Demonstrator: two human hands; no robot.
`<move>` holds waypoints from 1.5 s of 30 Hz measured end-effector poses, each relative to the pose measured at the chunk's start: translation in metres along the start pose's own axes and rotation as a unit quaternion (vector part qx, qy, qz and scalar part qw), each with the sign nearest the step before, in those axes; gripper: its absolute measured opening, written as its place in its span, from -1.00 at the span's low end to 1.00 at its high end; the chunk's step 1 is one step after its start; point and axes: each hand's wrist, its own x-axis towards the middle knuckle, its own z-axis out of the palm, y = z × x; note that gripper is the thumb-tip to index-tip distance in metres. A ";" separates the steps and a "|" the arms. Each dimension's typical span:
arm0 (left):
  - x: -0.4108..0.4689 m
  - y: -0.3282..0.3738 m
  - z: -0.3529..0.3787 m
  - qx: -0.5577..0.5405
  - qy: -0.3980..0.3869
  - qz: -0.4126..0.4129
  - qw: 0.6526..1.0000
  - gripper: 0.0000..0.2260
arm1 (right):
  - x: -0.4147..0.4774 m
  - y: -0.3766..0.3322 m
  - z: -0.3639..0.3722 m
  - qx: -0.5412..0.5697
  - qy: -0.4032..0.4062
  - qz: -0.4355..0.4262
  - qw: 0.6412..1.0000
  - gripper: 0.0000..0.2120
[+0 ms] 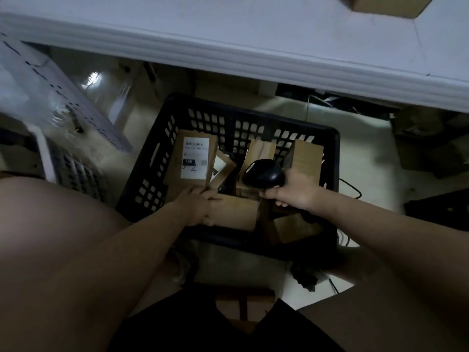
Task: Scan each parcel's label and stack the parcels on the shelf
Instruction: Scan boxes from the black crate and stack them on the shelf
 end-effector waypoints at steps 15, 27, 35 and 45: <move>0.003 -0.017 -0.017 0.010 0.190 0.036 0.981 -0.14 | 0.016 -0.012 -0.002 -0.025 0.013 0.021 0.999 -0.84; -0.077 0.002 -0.109 -0.127 0.401 0.038 0.906 -0.19 | -0.038 -0.090 -0.070 -0.071 0.180 -0.189 0.963 -0.84; -0.123 0.009 -0.190 -0.127 0.492 0.015 0.861 -0.20 | -0.072 -0.115 -0.122 0.155 0.355 -0.299 0.872 -0.84; -0.116 0.024 -0.272 -0.470 0.608 0.071 0.636 -0.57 | -0.080 -0.116 -0.148 0.394 0.359 -0.299 0.791 -0.83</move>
